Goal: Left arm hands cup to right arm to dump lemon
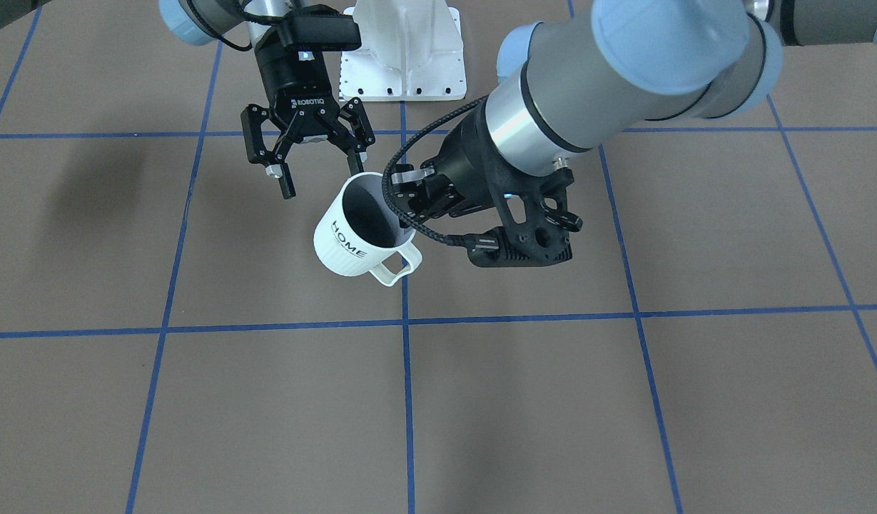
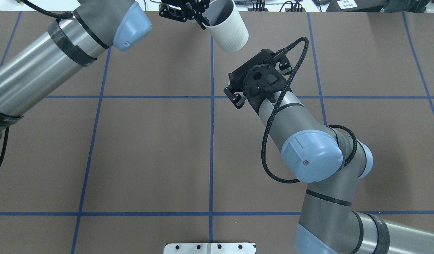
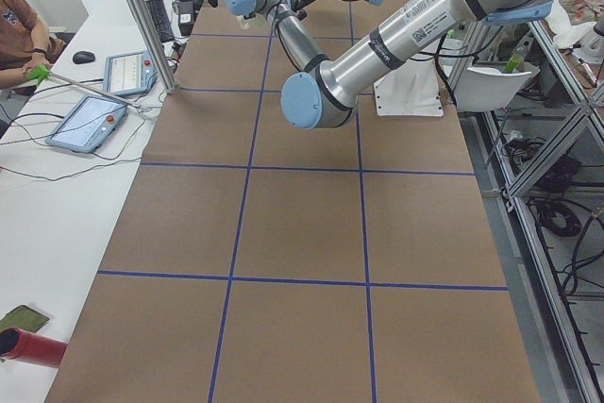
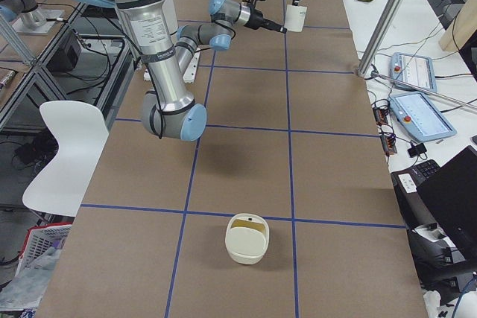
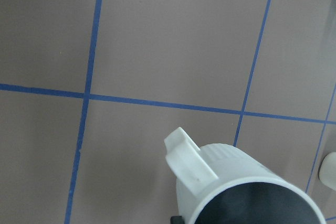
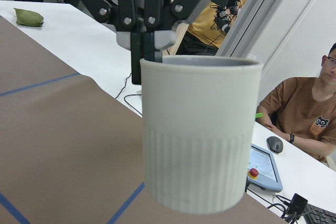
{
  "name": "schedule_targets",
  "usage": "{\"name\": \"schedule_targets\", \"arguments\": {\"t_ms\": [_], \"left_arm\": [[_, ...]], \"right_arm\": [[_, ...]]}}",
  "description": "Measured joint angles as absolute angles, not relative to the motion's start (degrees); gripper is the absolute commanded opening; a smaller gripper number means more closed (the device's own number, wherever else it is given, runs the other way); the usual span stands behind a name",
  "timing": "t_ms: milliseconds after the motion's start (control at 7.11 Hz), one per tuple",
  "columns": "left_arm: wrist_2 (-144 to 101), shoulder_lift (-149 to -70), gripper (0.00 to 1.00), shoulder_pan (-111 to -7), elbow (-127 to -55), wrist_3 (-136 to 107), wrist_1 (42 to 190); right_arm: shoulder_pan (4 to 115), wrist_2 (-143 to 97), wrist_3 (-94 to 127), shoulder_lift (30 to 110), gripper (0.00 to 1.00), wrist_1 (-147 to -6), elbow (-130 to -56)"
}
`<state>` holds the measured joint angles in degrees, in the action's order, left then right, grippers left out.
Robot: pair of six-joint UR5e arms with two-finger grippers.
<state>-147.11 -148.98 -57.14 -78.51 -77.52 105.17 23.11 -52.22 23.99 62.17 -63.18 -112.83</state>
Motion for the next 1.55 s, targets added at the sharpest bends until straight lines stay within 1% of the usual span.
{"name": "schedule_targets", "arguments": {"t_ms": [422, 703, 1125, 1546], "left_arm": [[-146.99, -147.13, 0.0, -61.6, -76.44, -73.67, 105.83], [-146.94, -142.94, 0.0, -64.42, -76.34, -67.83, 105.7], [-146.19, -135.57, 0.0, -69.86, -76.52, -56.52, 105.45], [-138.24, -128.54, 0.0, -71.76, -77.22, -48.85, 105.24]], "right_arm": [[24.0, -52.8, 25.04, 62.36, 1.0, -63.7, -112.62], [27.74, -56.99, 25.47, 62.22, 1.0, -66.99, -112.35], [39.22, -73.12, 25.43, 62.19, 1.0, -72.94, -110.31], [53.41, -94.43, 23.52, 62.61, 1.0, -73.72, -102.94]]}}
